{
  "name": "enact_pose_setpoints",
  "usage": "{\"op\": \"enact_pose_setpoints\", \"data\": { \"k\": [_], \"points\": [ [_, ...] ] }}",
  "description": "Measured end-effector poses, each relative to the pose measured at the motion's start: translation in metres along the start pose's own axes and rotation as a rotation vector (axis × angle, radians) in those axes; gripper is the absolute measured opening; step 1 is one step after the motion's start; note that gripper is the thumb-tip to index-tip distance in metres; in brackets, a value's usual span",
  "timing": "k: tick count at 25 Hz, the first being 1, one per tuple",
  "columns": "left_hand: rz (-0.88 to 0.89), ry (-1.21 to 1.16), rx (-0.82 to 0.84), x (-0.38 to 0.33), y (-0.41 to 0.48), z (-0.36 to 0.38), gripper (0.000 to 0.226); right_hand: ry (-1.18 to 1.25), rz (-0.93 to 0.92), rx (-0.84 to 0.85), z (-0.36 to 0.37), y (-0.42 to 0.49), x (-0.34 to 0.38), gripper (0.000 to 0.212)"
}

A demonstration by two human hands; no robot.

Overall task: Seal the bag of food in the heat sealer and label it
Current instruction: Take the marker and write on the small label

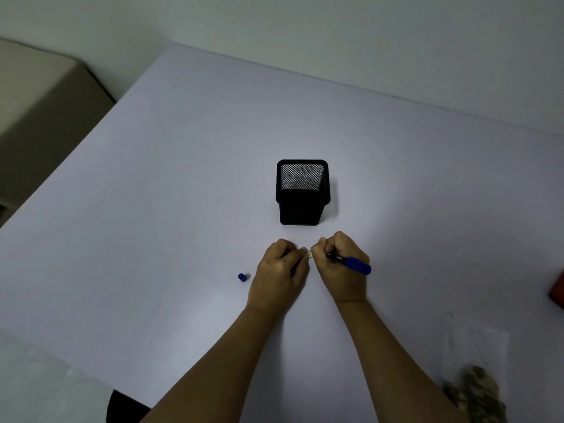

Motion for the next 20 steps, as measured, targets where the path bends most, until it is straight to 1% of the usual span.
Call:
{"op": "enact_pose_setpoints", "data": {
  "k": [6, 11, 16, 18, 20],
  "points": [
    [-0.005, -0.001, 0.007, -0.0003, -0.0006, 0.0008, 0.016, 0.009, -0.045, 0.0, -0.0007, -0.0004, 0.0033, 0.028],
    [-0.012, 0.002, 0.015, -0.0002, -0.0016, 0.0014, 0.016, 0.008, -0.048, 0.004, 0.0, -0.0011, 0.001, 0.028],
    [-0.004, 0.0, 0.01, -0.0004, -0.0011, 0.0009, 0.019, 0.007, -0.095, -0.016, -0.0008, 0.0005, 0.0042, 0.027],
    [-0.004, -0.005, 0.011, -0.0003, -0.001, 0.0009, 0.023, 0.006, -0.084, -0.006, -0.0008, -0.0001, 0.0037, 0.027],
    [-0.006, -0.002, 0.007, -0.0003, -0.0014, 0.0012, 0.02, -0.003, -0.065, -0.013, -0.0007, -0.0004, 0.0023, 0.027]
  ]
}}
Point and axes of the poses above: each hand's wrist, its own y-axis towards the middle knuckle, its own z-axis out of the palm, x = y × z, the point moved 3 cm from there along y, towards the middle knuckle, and after that the axes turned 15 degrees about y, right-handed, at the moved point
